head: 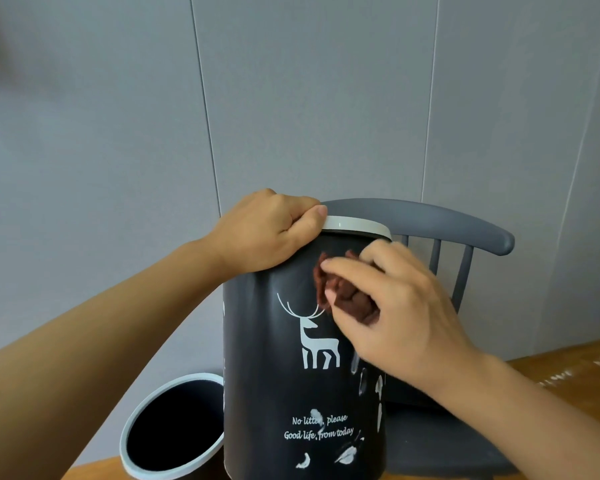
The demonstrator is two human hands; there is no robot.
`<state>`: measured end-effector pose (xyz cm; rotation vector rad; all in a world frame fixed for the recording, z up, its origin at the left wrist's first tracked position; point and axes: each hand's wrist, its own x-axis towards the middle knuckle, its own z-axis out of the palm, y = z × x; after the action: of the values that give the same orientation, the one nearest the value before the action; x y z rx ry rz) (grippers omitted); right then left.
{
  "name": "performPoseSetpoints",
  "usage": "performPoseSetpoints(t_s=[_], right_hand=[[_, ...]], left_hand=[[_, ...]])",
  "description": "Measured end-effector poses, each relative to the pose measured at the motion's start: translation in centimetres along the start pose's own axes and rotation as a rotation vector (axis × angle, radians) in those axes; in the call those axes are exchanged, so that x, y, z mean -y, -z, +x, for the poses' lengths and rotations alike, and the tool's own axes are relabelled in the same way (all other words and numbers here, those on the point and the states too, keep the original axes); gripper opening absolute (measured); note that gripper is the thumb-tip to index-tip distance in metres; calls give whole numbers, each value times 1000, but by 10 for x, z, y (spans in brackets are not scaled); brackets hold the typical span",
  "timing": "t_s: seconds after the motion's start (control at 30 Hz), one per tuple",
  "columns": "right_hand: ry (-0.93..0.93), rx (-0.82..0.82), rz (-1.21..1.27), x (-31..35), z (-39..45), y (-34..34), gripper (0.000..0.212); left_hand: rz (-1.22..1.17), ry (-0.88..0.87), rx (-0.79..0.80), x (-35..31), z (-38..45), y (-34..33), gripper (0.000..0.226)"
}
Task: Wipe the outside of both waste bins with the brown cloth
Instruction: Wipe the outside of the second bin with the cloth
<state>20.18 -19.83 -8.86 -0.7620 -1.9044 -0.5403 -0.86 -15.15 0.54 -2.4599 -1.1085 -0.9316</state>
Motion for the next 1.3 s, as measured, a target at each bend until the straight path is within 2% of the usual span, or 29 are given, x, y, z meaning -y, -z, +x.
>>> performPoseSetpoints(t_s=[0.1, 0.17, 0.23, 0.3, 0.4, 0.5, 0.67, 0.73, 0.87, 1.0, 1.07, 1.17, 1.3], right_hand=[[-114, -115, -31, -3, 10, -3, 33], [-64, -66, -15, 2, -2, -4, 34], [36, 55, 12, 7, -16, -3, 36], [51, 75, 34, 4, -15, 0, 35], [-146, -81, 97, -6, 6, -3, 31], [-213, -125, 112, -7, 6, -12, 35], [-67, -8, 106, 17, -31, -16, 61], [-60, -3, 116, 17, -33, -15, 55], [-93, -104, 117, 8, -15, -18, 35], [-239, -193, 123, -1, 7, -23, 36], [-229, -147, 72, 3, -1, -26, 45], [-112, -30, 15, 13, -32, -26, 54], [-37, 20, 33, 7, -40, -21, 46]], left_hand=[[6, -5, -2, -3, 1, -1, 43], [15, 13, 1, -1, 0, 0, 43], [6, 32, -1, 3, -2, 2, 43], [2, 40, -9, 5, -3, 2, 43], [14, 24, -7, 1, -2, 1, 43], [24, 18, 0, 1, 0, 1, 43], [-3, 73, -10, 13, 1, -1, 44], [-11, 80, -15, 14, 1, 0, 44], [-11, 88, -18, 12, 0, 1, 45], [11, 80, -21, 9, -1, 1, 44], [16, 82, -20, 9, -1, 2, 44], [7, 106, -25, 14, -2, 2, 46], [14, 126, -30, 16, -2, 1, 47]])
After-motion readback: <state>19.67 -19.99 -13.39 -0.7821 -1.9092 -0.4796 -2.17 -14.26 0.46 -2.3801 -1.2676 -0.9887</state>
